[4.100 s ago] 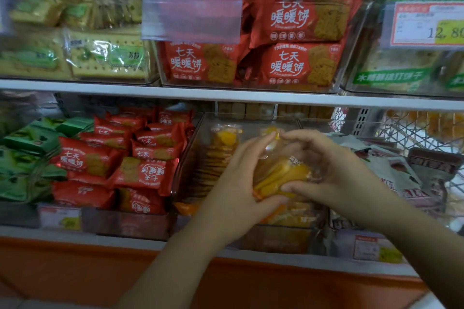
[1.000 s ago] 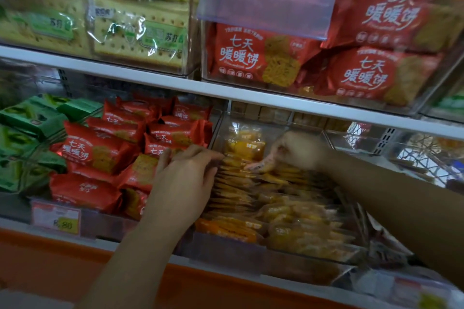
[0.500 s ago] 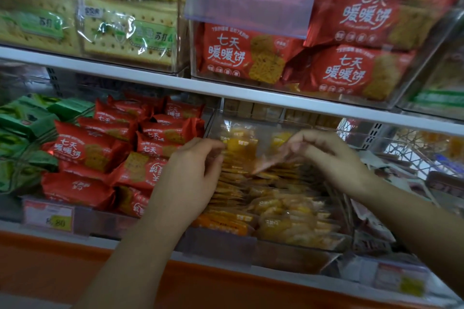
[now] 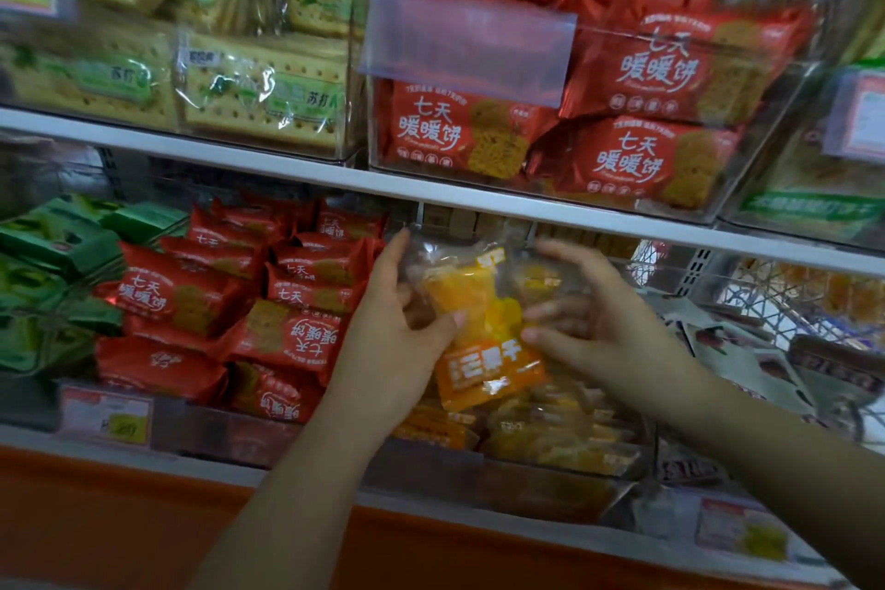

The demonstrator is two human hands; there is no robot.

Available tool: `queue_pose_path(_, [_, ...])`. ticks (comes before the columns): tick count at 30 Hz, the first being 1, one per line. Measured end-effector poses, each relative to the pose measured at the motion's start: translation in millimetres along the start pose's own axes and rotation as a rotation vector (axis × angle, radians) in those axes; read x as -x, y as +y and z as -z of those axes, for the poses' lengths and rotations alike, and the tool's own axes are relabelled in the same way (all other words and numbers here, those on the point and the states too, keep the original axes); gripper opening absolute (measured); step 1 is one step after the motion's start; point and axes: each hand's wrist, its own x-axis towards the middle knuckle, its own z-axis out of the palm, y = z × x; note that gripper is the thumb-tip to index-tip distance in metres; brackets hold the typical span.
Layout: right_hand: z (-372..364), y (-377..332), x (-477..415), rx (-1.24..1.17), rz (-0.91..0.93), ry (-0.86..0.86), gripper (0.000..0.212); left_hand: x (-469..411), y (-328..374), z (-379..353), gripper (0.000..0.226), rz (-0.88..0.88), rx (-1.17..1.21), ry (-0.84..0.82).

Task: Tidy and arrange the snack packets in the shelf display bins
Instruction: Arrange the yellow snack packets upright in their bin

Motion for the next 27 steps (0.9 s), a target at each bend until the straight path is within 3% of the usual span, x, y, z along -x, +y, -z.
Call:
queue_pose_path(3, [-1, -7, -10, -0.008, 0.022, -0.002, 0.063, 2, 4, 2, 0.082, -0.103, -0.116, -0.016])
queue_pose_path(7, [-4, -18, -9, 0.21, 0.213, 0.024, 0.021, 8, 11, 6, 0.067, -0.241, -0.313, -0.054])
queue_pose_path(10, [-3, -13, -9, 0.403, 0.36, 0.137, 0.015, 5, 10, 19, 0.05, -0.308, -0.502, 0.049])
queue_pose_path(15, [-6, 28, -32, 0.665, 0.36, 0.148, 0.023, -5, -1, 40, 0.038, -0.207, -0.506, 0.228])
queue_pose_path(27, [-30, 49, -83, 0.677, 0.47, 0.173, 0.031, -11, -12, 47, 0.037, -0.213, -0.594, 0.202])
